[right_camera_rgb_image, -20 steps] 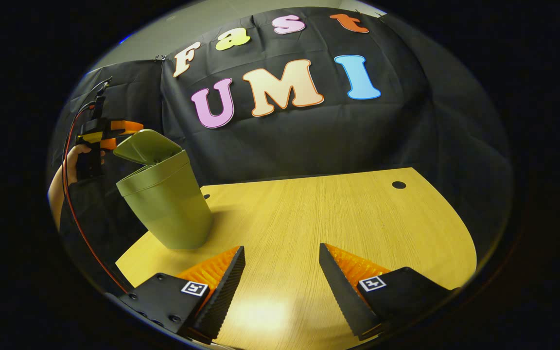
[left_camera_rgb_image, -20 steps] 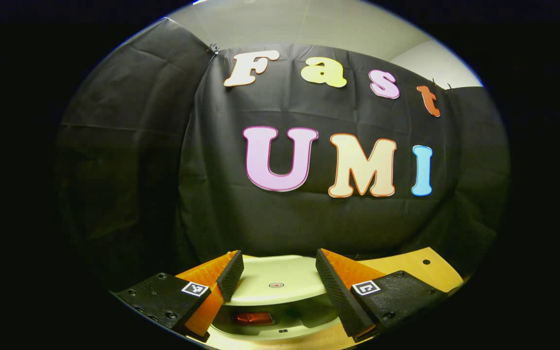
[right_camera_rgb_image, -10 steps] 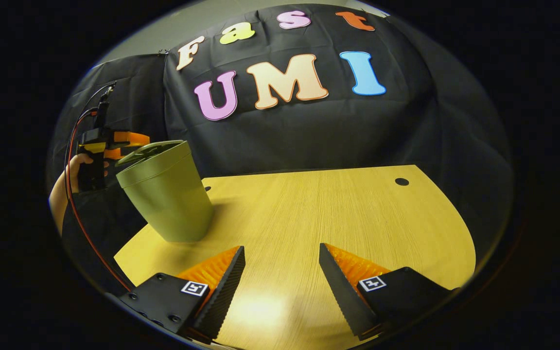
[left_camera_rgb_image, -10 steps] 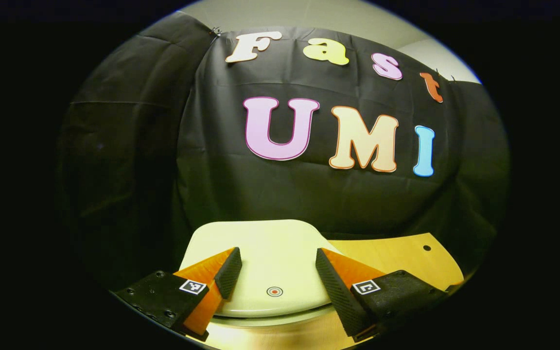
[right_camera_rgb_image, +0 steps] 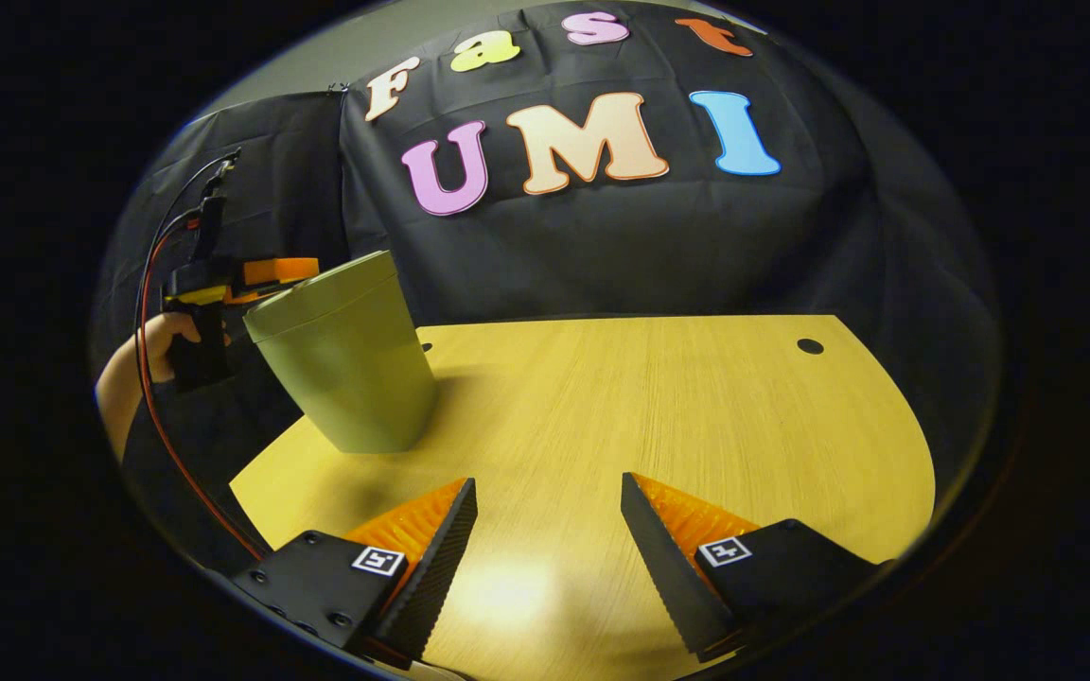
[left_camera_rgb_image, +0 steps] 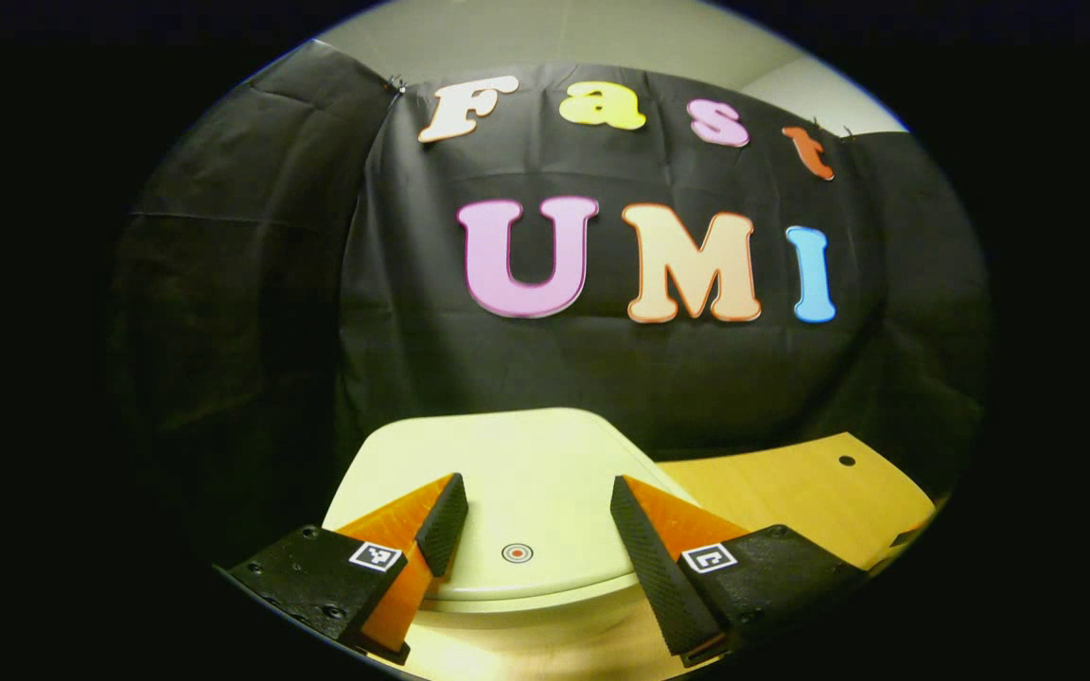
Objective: Press the lid of the desktop garbage bin to open it, pick up the crumpled paper on the desktop and throw it into the bin, then pick up the pop can on the desktop and drop it into the bin, and finally close the garbage bin lid.
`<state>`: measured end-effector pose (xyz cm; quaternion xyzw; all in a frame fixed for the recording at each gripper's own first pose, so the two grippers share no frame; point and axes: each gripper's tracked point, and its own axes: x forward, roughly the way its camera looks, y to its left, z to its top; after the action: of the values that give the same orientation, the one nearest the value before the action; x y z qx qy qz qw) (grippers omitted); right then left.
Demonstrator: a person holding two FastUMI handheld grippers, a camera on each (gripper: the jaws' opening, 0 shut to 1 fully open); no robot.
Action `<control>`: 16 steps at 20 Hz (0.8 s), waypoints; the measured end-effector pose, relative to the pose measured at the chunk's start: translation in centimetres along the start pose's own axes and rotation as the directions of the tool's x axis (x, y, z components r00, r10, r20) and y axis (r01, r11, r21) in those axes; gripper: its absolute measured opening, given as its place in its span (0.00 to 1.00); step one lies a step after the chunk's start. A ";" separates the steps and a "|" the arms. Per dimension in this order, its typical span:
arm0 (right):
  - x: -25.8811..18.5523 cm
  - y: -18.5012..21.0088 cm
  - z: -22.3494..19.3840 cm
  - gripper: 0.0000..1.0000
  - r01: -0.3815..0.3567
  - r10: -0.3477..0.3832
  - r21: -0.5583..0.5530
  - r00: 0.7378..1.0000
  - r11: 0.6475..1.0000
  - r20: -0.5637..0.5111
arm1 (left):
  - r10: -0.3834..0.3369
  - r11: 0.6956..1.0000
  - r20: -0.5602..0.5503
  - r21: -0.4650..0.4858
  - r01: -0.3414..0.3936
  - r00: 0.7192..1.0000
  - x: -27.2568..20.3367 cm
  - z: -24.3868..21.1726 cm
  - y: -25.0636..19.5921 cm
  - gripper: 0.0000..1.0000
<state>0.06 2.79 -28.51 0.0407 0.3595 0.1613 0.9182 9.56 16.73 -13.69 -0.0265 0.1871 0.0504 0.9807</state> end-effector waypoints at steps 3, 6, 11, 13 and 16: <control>-1.5 -0.2 2.8 0.97 0.005 -0.007 0.017 0.997 1.000 0.080 | -0.019 1.000 0.040 0.018 0.018 0.999 -0.2 0.4 -0.4 0.93; -3.8 -1.2 6.5 0.97 0.022 -0.028 0.034 0.982 0.999 0.188 | -0.040 0.999 0.099 -0.027 0.043 0.994 -2.3 2.0 -2.4 0.93; -9.0 -3.0 12.3 0.96 0.040 -0.042 0.013 0.922 0.999 0.385 | -0.025 1.000 0.234 -0.007 0.027 0.972 -7.4 4.7 -8.5 0.93; -10.8 -3.1 13.5 0.96 0.053 -0.028 -0.045 0.900 0.998 0.435 | -0.033 0.999 0.268 0.038 0.024 0.963 -9.7 5.5 -11.6 0.90; -13.2 -3.0 14.7 0.96 0.076 -0.022 -0.091 0.873 0.993 0.487 | -0.117 0.993 0.290 0.057 0.105 0.950 -12.5 5.9 -17.3 0.92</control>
<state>1.64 -3.77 -9.73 0.0212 0.1096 0.1415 0.9836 2.00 -1.18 -3.03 -0.0091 0.0393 -0.0052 0.9992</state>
